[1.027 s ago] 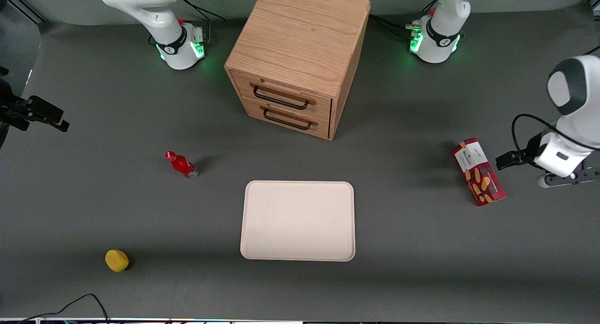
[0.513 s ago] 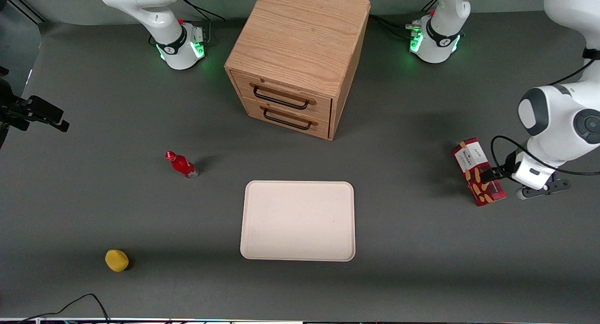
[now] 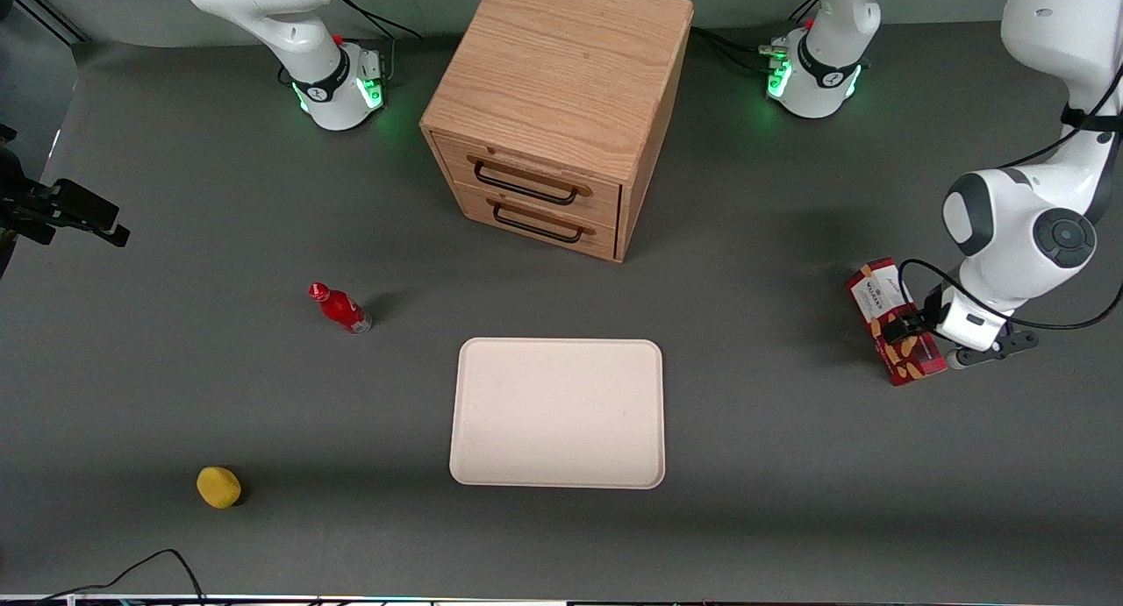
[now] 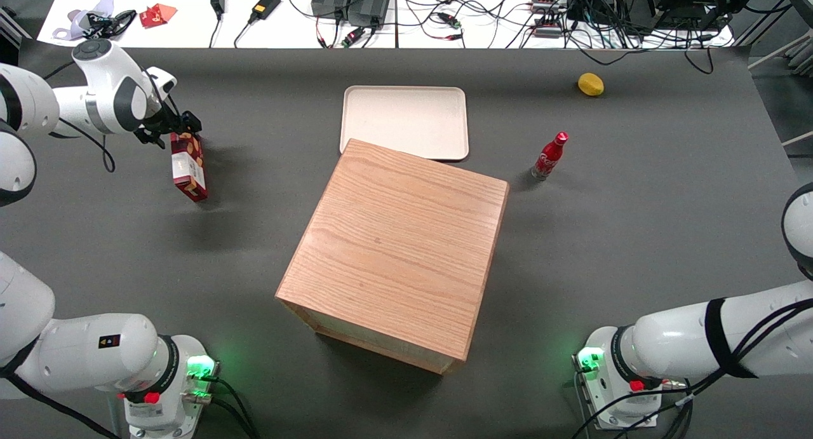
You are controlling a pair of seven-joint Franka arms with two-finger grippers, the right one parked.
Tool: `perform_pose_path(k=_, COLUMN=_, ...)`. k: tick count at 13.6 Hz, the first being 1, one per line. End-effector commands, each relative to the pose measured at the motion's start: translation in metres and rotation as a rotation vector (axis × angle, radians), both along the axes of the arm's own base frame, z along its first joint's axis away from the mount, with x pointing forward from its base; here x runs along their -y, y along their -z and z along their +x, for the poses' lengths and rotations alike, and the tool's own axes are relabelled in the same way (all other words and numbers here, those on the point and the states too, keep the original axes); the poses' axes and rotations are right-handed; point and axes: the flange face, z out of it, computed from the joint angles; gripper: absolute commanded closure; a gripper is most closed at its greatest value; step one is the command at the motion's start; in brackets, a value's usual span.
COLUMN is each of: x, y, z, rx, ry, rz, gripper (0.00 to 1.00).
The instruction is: Place red cookie box on tray
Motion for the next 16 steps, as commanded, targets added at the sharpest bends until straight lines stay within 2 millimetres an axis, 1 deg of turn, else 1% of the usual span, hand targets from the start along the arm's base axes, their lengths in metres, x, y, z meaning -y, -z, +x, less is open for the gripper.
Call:
perform_pose_path(k=1, x=0.000, y=0.000, z=-0.007, rx=0.017, ry=-0.022, rz=-0.004, gripper=0.05)
perform_pose_path(k=3, x=0.001, y=0.002, z=-0.009, rx=0.017, ry=-0.021, rz=-0.004, gripper=0.12)
perform_pose_path(k=4, x=0.001, y=0.003, z=-0.009, rx=0.014, ry=-0.021, rz=-0.005, gripper=0.19)
perform_pose_path(k=6, x=0.001, y=0.002, z=-0.009, rx=0.015, ry=-0.019, rz=-0.004, gripper=0.42)
perform_pose_path(k=9, x=0.001, y=0.002, z=-0.009, rx=0.014, ry=-0.019, rz=-0.004, gripper=0.81)
perform_pose_path(k=10, x=0.001, y=0.002, z=-0.009, rx=0.014, ry=-0.021, rz=-0.005, gripper=0.88)
perform_pose_path(k=12, x=0.001, y=-0.003, z=-0.010, rx=0.009, ry=-0.021, rz=-0.004, gripper=0.90)
perform_pose_path(k=13, x=0.001, y=-0.012, z=-0.009, rx=0.016, ry=-0.022, rz=-0.002, gripper=0.90)
perform_pose_path(k=15, x=0.002, y=-0.036, z=-0.009, rx=-0.017, ry=-0.017, rz=-0.002, gripper=0.90)
perform_pose_path(k=16, x=0.001, y=-0.054, z=-0.007, rx=-0.042, ry=-0.017, rz=-0.003, gripper=0.89)
